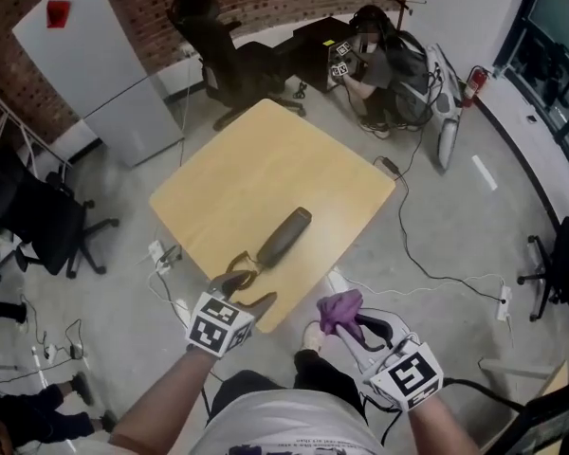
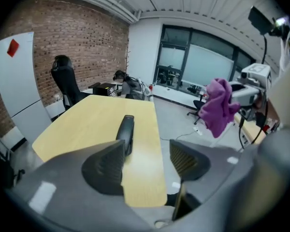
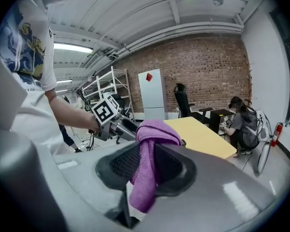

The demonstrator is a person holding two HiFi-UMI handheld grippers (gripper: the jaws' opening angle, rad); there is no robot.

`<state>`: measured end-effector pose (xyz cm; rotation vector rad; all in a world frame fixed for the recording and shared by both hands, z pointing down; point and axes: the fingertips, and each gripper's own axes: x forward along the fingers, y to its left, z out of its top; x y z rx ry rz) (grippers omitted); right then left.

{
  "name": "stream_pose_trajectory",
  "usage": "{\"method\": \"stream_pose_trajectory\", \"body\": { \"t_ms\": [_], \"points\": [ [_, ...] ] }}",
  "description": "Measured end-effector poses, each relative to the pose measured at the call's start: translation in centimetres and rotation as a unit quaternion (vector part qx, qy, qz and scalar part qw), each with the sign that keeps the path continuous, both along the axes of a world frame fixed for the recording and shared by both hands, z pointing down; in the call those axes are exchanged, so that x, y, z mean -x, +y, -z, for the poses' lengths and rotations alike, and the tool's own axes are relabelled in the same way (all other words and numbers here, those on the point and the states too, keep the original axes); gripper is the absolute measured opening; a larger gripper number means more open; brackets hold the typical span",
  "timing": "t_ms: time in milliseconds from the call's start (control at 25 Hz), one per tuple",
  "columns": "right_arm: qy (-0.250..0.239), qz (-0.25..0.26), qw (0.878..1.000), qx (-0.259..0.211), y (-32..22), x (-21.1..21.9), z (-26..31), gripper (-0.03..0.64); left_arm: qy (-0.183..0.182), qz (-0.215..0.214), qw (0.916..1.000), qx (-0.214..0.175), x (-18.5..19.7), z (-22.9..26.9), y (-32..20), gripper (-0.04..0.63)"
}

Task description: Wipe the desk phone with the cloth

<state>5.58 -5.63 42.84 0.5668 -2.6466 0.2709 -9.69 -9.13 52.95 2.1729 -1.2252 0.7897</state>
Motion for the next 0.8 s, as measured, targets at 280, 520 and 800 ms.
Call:
{"method": "stream_pose_trajectory", "body": {
  "t_ms": [280,520,800],
  "points": [
    [0.004,-0.014,1.000,0.021,-3.0,-1.8,-1.5,0.092,-0.052,-0.016,0.9963,0.066,-1.4,-5.3,-6.7,0.349],
    [0.012,-0.054,0.998,0.027,-4.4,-2.8,-1.8,0.092,-0.114,-0.044,0.9859,0.114,-1.1,-11.3,-11.4,0.402],
    [0.015,-0.106,0.993,0.039,-4.5,-3.8,-1.6,0.092,-0.128,-0.080,0.9765,0.154,-2.4,-15.7,-13.4,0.434]
  ]
}}
